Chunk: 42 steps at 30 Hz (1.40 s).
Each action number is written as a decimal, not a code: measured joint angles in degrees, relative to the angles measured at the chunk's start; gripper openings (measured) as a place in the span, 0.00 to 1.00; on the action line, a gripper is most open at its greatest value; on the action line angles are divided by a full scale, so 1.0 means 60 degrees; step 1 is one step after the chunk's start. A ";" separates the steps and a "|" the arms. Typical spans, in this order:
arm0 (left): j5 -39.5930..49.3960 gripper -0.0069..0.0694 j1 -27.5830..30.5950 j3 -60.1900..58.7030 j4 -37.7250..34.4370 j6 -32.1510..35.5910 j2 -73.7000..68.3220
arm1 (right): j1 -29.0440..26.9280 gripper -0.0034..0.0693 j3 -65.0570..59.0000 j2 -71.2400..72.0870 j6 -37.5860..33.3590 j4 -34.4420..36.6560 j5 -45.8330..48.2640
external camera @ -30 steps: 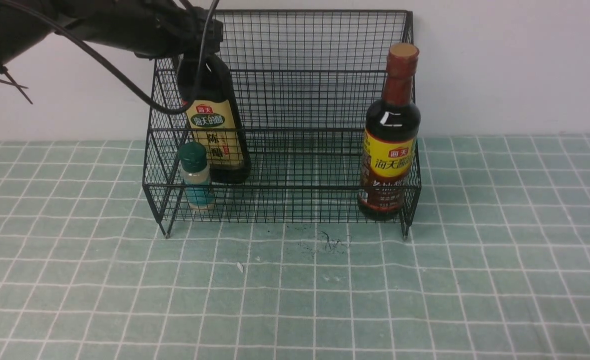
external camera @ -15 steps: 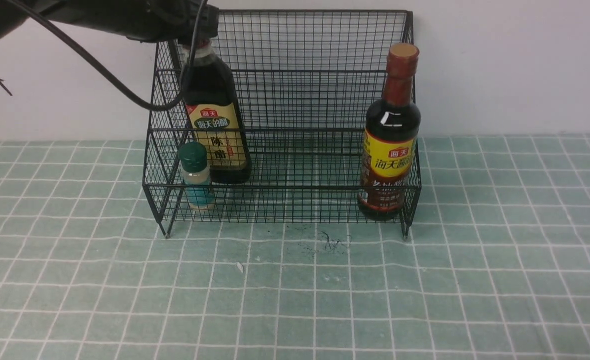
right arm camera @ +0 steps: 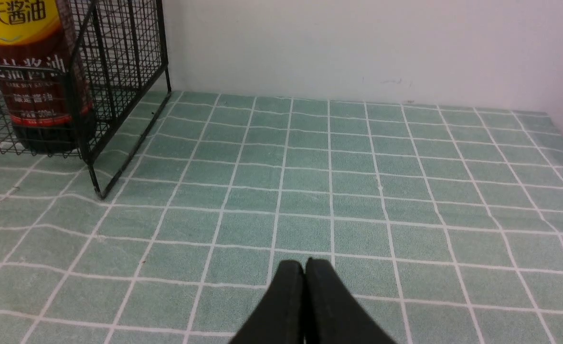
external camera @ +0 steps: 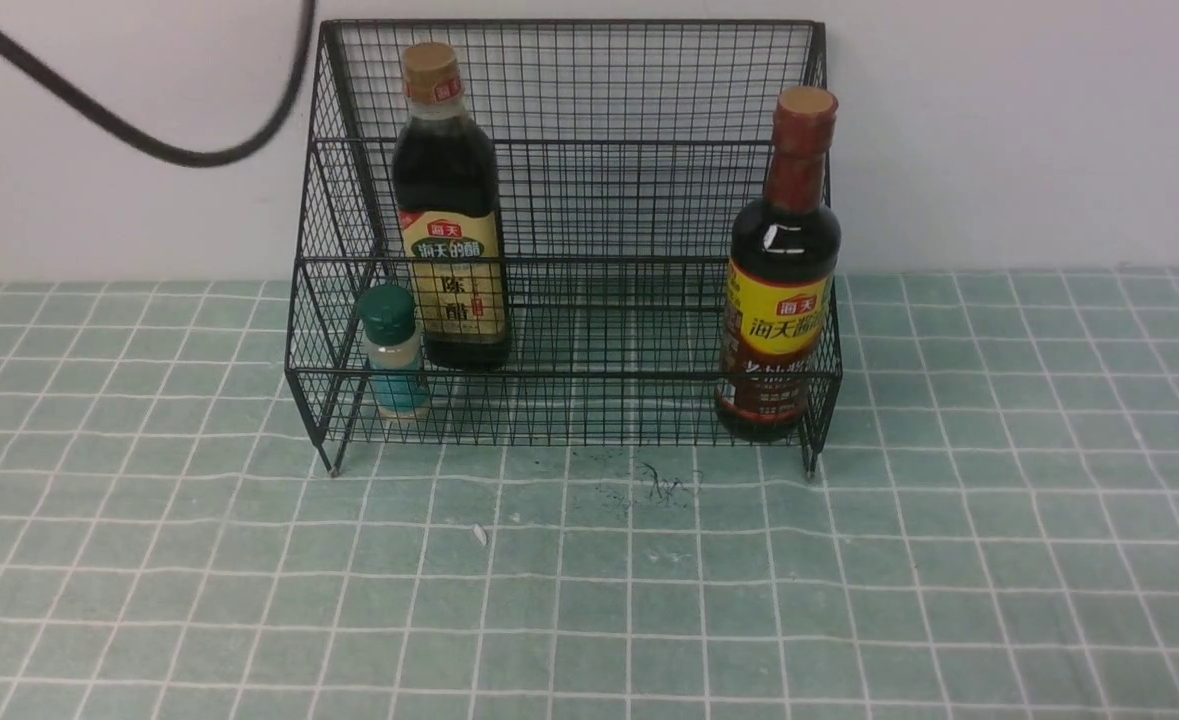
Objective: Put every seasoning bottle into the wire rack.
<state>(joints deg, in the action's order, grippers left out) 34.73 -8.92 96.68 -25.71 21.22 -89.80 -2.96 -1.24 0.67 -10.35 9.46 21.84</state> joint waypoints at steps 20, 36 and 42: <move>0.1635 0.08 0.0000 -0.3863 -0.0452 -0.0493 0.6561 | 0.0000 0.03 0.0000 0.0000 -0.0018 0.0000 0.0000; 0.1645 0.08 0.0000 -0.7887 -0.0234 -0.0534 1.1293 | 0.0000 0.03 0.0000 0.0000 -0.0018 0.0000 0.0000; 0.1664 0.08 0.0000 -0.8051 0.1317 -0.0677 1.1667 | 0.0000 0.03 0.0000 0.0000 -0.0018 0.0000 0.0000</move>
<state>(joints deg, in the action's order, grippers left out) 44.72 -8.92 48.37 -17.81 17.16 -19.79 -2.96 -1.24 0.67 -10.45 9.46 21.84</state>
